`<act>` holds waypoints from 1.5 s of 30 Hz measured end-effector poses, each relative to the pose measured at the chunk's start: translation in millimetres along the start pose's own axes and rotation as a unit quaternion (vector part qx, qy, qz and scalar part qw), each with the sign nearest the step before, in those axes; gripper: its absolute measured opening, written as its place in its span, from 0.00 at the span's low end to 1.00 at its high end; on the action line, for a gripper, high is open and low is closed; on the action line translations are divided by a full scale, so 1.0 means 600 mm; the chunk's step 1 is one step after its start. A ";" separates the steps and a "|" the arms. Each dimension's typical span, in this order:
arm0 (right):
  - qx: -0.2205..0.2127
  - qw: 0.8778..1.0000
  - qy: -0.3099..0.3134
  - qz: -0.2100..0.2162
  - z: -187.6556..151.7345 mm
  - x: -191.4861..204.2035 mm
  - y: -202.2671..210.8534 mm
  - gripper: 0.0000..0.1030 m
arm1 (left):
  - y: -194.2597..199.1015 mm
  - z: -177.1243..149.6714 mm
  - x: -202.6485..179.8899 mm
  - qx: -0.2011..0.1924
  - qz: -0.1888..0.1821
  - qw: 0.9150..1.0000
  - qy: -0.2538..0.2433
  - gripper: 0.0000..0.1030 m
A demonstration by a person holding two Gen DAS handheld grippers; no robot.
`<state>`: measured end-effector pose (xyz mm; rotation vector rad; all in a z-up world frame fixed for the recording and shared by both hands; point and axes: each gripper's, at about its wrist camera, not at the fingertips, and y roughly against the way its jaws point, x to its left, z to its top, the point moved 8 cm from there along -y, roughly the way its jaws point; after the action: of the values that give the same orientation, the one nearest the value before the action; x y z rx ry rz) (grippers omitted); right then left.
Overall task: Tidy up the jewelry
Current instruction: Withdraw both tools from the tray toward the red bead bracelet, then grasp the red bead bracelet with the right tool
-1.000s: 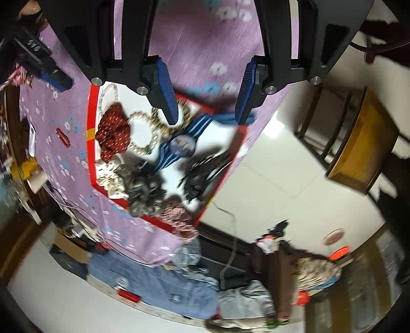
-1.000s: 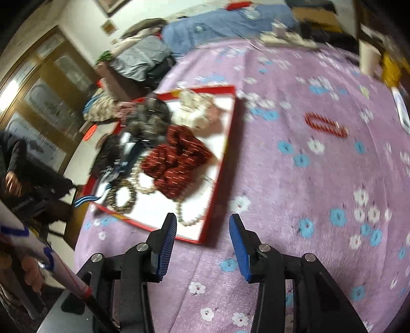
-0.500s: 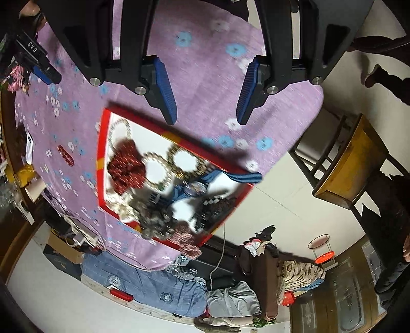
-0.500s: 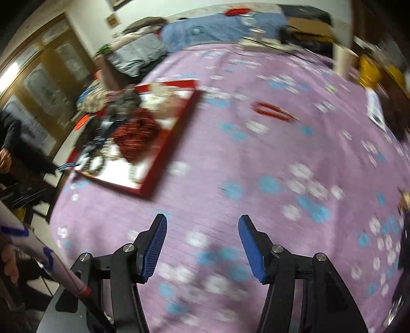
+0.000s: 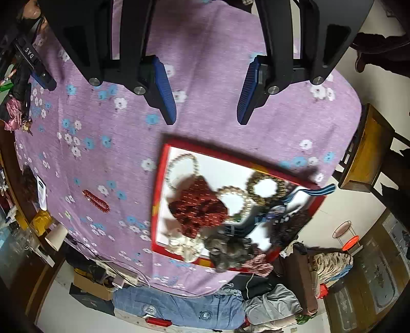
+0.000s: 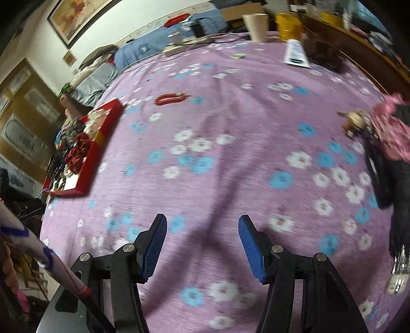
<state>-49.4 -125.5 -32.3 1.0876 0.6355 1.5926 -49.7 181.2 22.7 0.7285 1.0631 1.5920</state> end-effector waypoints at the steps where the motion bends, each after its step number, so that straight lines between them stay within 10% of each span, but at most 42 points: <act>1: -0.002 1.000 -0.005 -0.001 -0.002 -0.009 0.002 0.60 | -0.002 -0.001 -0.007 0.002 0.000 1.000 -0.001 0.47; 18: -0.006 1.000 -0.001 0.016 0.009 -0.022 -0.006 0.60 | -0.011 0.011 -0.019 0.000 0.014 1.000 -0.014 0.47; 32: -0.029 0.998 0.044 0.018 0.204 0.058 -0.080 0.49 | -0.110 0.169 -0.212 -0.008 -0.111 0.987 -0.117 0.46; 45: 0.004 0.996 0.088 0.009 0.307 0.108 -0.222 0.38 | -0.226 0.240 -0.272 0.031 -0.129 0.980 -0.150 0.34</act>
<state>173.7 -47.0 -40.3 0.9686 0.7512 1.7160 176.5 72.7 -30.0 0.8090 0.9450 1.1905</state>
